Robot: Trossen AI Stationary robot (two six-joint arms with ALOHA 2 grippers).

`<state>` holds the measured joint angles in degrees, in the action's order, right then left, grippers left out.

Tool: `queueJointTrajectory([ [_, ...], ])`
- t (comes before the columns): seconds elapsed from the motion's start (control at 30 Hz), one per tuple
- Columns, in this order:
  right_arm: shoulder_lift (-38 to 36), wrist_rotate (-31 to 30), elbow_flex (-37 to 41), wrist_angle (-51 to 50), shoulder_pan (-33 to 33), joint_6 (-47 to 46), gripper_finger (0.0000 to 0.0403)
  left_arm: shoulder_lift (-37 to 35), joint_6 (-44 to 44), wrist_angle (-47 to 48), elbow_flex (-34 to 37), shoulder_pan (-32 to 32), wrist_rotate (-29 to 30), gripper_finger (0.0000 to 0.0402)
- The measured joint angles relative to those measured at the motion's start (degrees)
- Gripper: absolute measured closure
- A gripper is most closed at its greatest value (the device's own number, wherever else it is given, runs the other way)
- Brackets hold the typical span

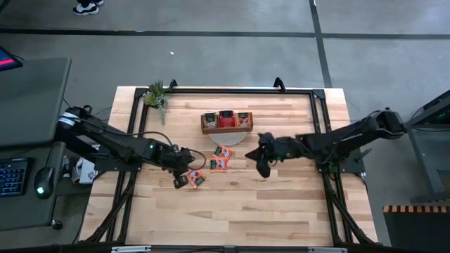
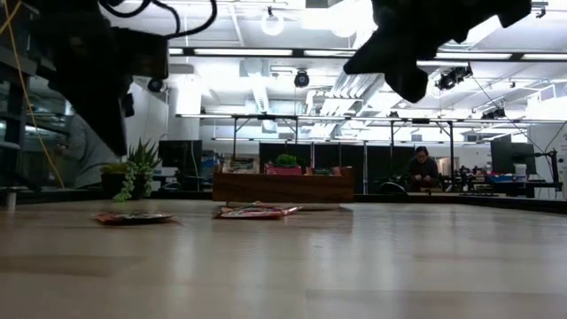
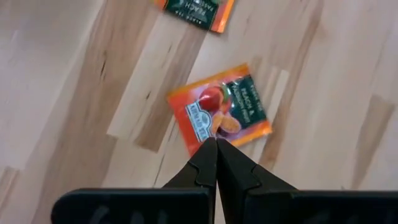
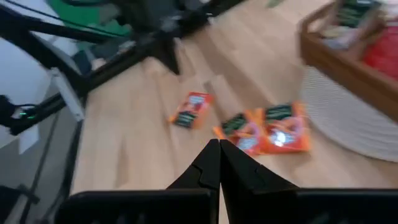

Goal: Pick & Place Tea
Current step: Put the orange tea bag in the right section of the wooden organizer

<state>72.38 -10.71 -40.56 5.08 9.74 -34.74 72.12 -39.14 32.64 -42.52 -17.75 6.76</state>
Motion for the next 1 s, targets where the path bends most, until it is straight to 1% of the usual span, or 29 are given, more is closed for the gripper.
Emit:
queueJointTrajectory([
  [0.1,3.8,-1.5,-2.2,2.3,3.0,-0.9,0.0403,1.1,0.8,0.9,0.0,0.0,-0.1,0.0401],
  [0.23,10.1,-4.1,-8.0,1.2,6.0,-0.1,0.0403,1.9,1.6,-0.5,1.6,0.0,-1.0,0.0401],
  [0.27,11.7,-4.3,-9.5,0.4,6.6,0.4,0.0403,1.9,1.6,-2.2,2.3,0.0,-1.4,0.0401],
  [0.33,14.8,-5.0,-12.8,0.0,7.3,1.4,0.0403,1.9,1.8,-4.6,3.7,0.1,-2.0,0.0401],
  [0.43,19.0,-5.3,-16.9,-0.9,8.2,1.6,0.0403,1.9,1.8,-5.3,4.9,0.1,-2.1,0.0401],
  [0.5,21.7,-5.3,-19.7,-1.3,8.4,0.7,0.0403,1.9,1.8,-5.8,5.6,0.1,-2.5,0.0401],
  [0.6,26.0,-4.4,-23.3,-2.5,8.4,-1.4,0.0403,1.9,1.8,-9.0,7.2,0.1,-3.6,0.0401],
  [0.7,29.8,-3.0,-26.0,-2.8,8.4,-5.1,0.0403,2.0,1.4,-12.9,9.0,0.1,-3.7,0.0401],
  [0.83,33.0,-2.9,-27.5,-3.2,8.2,-15.0,0.0403,2.1,-0.3,-14.0,10.7,0.1,-3.4,0.0401],
  [1.0,34.4,-3.2,-27.5,-2.8,7.6,-21.8,0.0403,2.1,-0.6,-19.7,12.9,0.1,-3.5,0.0401],
])
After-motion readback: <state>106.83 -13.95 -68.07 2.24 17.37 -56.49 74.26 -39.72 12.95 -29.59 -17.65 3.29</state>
